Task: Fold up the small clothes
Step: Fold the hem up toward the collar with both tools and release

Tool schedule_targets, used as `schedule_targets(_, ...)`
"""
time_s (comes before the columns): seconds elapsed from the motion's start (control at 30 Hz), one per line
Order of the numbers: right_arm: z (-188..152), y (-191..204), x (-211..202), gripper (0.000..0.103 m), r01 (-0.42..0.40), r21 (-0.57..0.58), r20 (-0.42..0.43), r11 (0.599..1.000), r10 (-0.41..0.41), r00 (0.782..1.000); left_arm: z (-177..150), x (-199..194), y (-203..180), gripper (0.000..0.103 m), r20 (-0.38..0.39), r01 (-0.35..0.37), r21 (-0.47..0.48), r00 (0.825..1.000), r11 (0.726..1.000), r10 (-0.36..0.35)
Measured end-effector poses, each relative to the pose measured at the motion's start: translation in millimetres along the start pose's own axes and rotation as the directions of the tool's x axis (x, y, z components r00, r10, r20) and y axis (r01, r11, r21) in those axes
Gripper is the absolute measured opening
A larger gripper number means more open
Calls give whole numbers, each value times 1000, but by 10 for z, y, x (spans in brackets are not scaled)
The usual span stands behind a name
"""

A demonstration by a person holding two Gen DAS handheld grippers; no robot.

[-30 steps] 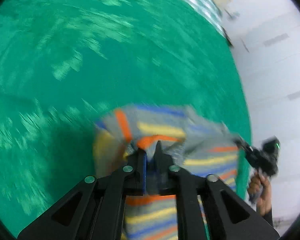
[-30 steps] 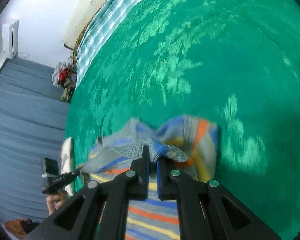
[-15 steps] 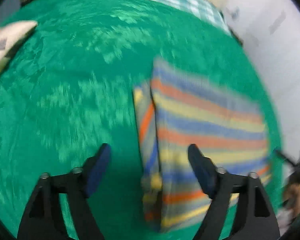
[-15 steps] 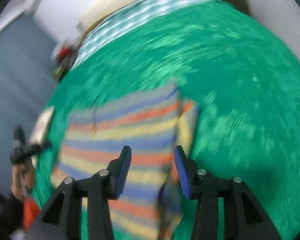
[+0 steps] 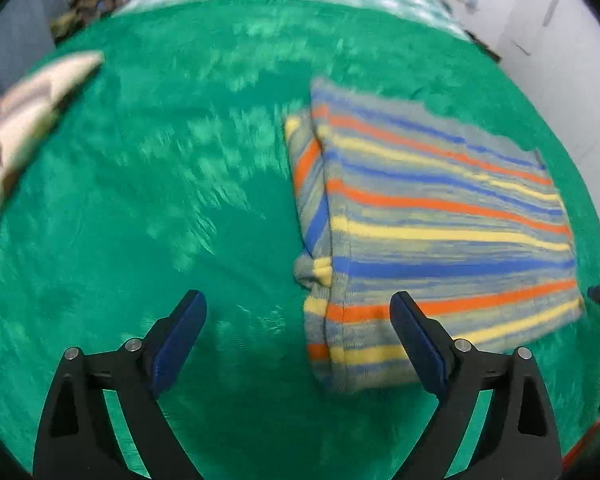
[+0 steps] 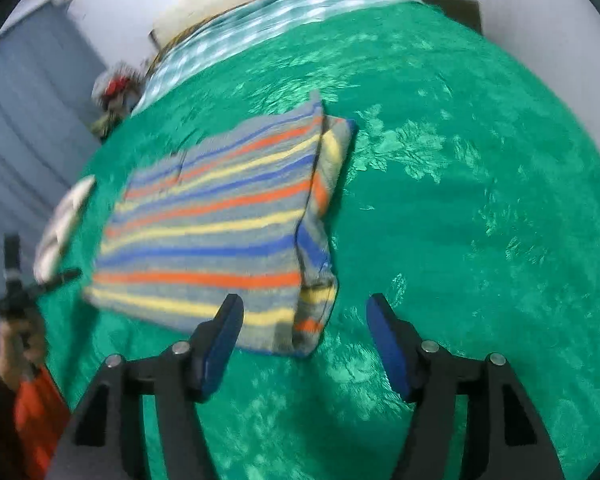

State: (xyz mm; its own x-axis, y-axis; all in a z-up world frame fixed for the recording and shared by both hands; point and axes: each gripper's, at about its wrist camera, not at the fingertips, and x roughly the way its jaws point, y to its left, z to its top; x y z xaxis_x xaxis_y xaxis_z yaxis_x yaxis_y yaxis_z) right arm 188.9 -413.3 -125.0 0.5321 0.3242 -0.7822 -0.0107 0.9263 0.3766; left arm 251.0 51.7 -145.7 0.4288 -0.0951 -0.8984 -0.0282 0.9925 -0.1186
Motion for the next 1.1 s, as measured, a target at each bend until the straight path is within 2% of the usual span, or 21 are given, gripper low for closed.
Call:
schedule_targets(0.03, 28, -6, 68, 64, -12, 24, -3, 1000, 12, 1000, 3, 132, 4, 83, -40, -5, -24, 999, 1000, 4)
schedule_targets(0.07, 23, -40, 169, 64, -32, 62, -13, 998, 33, 999, -30, 181, -35, 82, -60, -13, -39, 998, 999, 11)
schedule_targets(0.1, 22, -53, 222, 64, -54, 92, -22, 994, 57, 998, -67, 192, -48, 80, -26, -25, -50, 999, 998, 24)
schedule_targets(0.13, -1, -70, 316, 64, -86, 127, -35, 988, 91, 995, -87, 172, -68, 63, -3, -16, -53, 1000, 998, 16)
schedule_targets(0.17, -22, -71, 377, 60, -102, 160, -36, 982, 109, 993, -96, 171, -96, 51, 2, 3, -49, 1000, 999, -3)
schedule_targets(0.2, -48, -71, 392, 54, -104, 186, -13, 977, 108, 994, -104, 174, -124, 25, -2, 14, -42, 1000, 999, -14)
schedule_targets(0.23, -32, -54, 397, 28, -111, 195, -11, 974, 115, 993, -102, 185, -161, 7, -11, 36, -29, 999, 999, -36)
schedule_targets(0.27, -39, -62, 443, 9, -135, 212, -37, 968, 146, 989, -92, 193, -203, 7, -27, 37, -8, 999, 999, -38)
schedule_targets(0.33, -39, -54, 516, 8, -134, 221, -71, 966, 152, 986, -42, 180, -241, 5, -41, 24, 51, 999, 998, -22)
schedule_targets(0.47, 18, 11, 330, 8, -105, 191, -88, 976, 123, 988, 9, 54, -119, 5, -73, 71, 98, 995, 993, -64)
schedule_targets(0.57, 30, 67, 257, 8, -116, 169, -99, 979, 134, 986, 37, 116, -95, 5, -105, 78, 126, 992, 989, -65)
schedule_targets(0.63, 0, 62, 378, 8, -82, 156, -137, 984, 103, 985, -24, 188, -237, 6, -114, 39, 183, 993, 982, -18)
schedule_targets(0.7, -51, 6, 529, 8, -64, 171, -164, 983, 92, 982, -65, 195, -344, 8, -85, -15, 243, 996, 970, 36)
schedule_targets(0.77, -75, -18, 577, 8, -61, 180, -152, 982, 89, 984, -110, 164, -423, 15, -48, -63, 276, 996, 959, 79)
schedule_targets(0.87, -97, 26, 545, 11, -53, 166, -122, 985, 74, 990, -189, 99, -417, 48, -25, -91, 242, 995, 966, 100)
schedule_targets(0.9, -114, 51, 522, 16, -53, 153, -112, 987, 71, 991, -221, 42, -373, 64, -21, -91, 209, 995, 974, 97)
schedule_targets(0.93, -130, 58, 494, 22, -50, 150, -108, 987, 67, 992, -263, -31, -330, 73, -11, -79, 174, 997, 982, 82)
schedule_targets(1.0, -183, 137, 362, 41, -18, 133, -83, 991, 29, 996, -398, -189, -238, 81, 22, -54, 110, 998, 992, 52)
schedule_targets(1.03, -209, 169, 314, 59, -4, 122, -68, 992, 12, 998, -471, -242, -214, 86, 38, -54, 91, 998, 994, 51)
schedule_targets(1.07, -263, 222, 212, 71, 30, 105, -34, 994, -27, 999, -576, -300, -200, 86, 63, -66, 74, 996, 995, 61)
schedule_targets(1.1, -315, 250, 129, 73, 56, 94, -5, 994, -56, 998, -629, -320, -214, 87, 80, -78, 66, 994, 995, 72)
